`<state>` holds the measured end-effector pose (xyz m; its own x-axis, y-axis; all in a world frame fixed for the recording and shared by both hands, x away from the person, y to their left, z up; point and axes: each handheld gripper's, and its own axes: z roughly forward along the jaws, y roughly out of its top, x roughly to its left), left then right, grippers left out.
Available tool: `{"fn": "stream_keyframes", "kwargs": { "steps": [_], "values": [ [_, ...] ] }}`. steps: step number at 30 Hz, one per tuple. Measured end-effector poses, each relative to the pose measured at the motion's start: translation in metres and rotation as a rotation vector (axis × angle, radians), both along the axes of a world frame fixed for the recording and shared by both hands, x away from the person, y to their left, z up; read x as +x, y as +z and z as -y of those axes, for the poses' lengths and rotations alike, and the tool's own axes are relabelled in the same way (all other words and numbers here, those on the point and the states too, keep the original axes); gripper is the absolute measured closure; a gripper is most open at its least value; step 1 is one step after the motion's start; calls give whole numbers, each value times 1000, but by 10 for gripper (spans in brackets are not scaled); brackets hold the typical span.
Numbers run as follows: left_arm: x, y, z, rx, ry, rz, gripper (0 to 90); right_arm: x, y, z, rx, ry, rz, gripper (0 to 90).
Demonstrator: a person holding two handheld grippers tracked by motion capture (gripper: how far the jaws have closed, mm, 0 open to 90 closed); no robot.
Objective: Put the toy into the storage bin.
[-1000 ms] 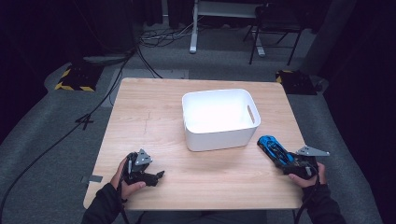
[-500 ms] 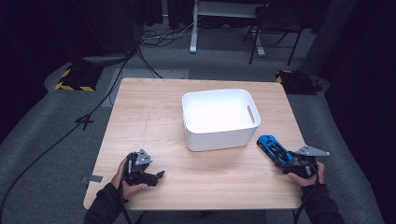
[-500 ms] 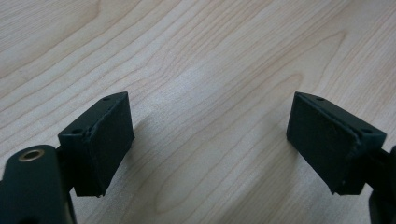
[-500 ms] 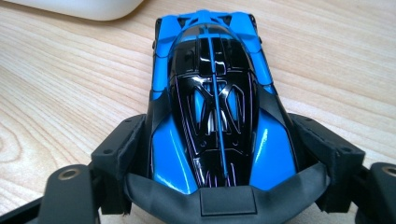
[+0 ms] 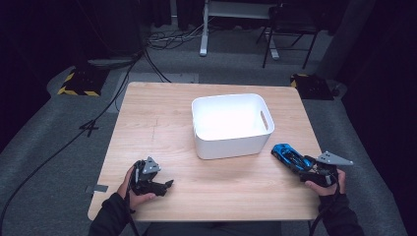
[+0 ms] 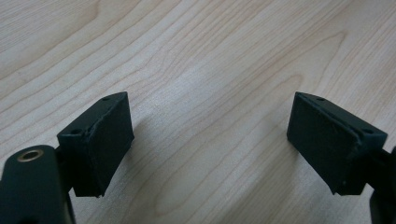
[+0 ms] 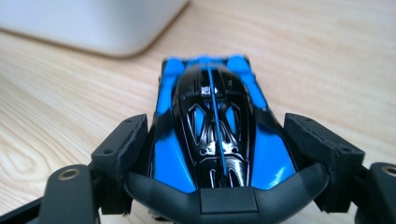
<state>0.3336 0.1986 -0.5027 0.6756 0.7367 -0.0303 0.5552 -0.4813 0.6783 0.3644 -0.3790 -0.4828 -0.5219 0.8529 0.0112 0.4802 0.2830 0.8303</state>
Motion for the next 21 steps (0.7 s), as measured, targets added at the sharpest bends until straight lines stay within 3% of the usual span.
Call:
{"fn": "stream_keyframes", "kwargs": {
  "steps": [14, 21],
  "values": [
    [0, 0, 0, 2, -2, 2, 146, 0, 38, -2, 36, 11, 142, 246],
    [0, 0, 0, 1, -2, 1, 146, 4, 52, -9, 42, 20, 161, 245]
  ]
}}
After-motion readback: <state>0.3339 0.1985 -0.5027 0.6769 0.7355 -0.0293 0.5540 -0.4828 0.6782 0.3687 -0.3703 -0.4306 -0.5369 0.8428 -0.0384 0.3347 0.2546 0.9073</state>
